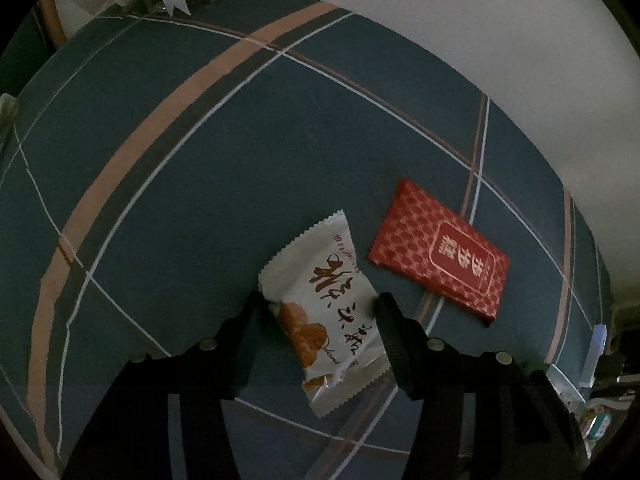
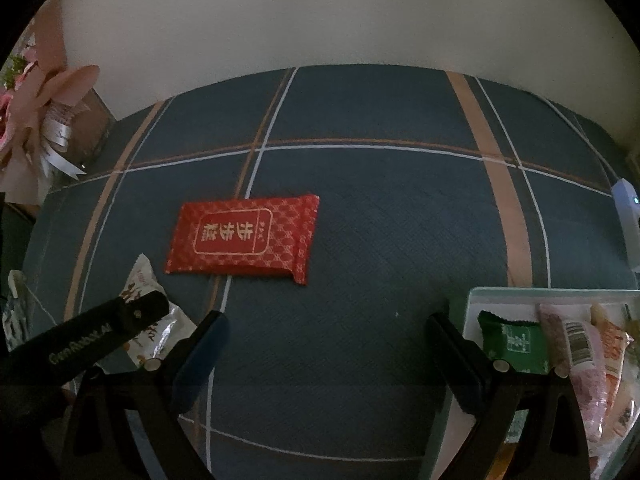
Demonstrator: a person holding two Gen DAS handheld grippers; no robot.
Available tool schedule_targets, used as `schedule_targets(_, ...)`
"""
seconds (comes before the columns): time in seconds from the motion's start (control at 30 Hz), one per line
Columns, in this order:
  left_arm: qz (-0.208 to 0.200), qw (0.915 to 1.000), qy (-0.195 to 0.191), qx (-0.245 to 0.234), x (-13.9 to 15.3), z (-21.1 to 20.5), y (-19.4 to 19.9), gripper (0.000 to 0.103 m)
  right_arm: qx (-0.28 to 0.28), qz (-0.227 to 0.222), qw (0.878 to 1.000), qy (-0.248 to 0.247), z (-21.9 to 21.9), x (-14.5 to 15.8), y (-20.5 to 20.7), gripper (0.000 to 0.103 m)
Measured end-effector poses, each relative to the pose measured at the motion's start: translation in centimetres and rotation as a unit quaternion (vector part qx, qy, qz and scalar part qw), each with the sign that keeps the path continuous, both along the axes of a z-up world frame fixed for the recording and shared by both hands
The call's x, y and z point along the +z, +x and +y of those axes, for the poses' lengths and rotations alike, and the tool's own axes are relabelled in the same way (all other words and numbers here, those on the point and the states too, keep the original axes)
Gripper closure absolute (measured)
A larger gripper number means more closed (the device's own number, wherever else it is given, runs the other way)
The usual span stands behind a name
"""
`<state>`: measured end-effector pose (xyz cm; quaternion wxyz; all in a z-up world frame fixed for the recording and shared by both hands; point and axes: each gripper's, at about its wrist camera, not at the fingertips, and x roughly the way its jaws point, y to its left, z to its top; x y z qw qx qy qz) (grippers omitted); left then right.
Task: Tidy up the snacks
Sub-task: 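Grasp the white cookie pack with the left tool while the right grasps the red packet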
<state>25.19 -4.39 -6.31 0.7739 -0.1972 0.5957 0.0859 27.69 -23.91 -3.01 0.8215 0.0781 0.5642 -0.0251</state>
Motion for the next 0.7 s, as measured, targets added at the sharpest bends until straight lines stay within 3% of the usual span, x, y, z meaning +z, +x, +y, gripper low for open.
schedule_targets(0.47,-0.016,0.9998,-0.005,-0.006,0.0,1.2,0.2,0.045,-0.036,-0.039,0.998,0.02,-1.1,0.6,2.2,0.003)
schedule_targets(0.7,-0.022,0.9996,-0.017,-0.008,-0.2,2.2,0.2,0.045,-0.041,-0.028,0.998,-0.026,-0.6,0.3,5.8,0.003)
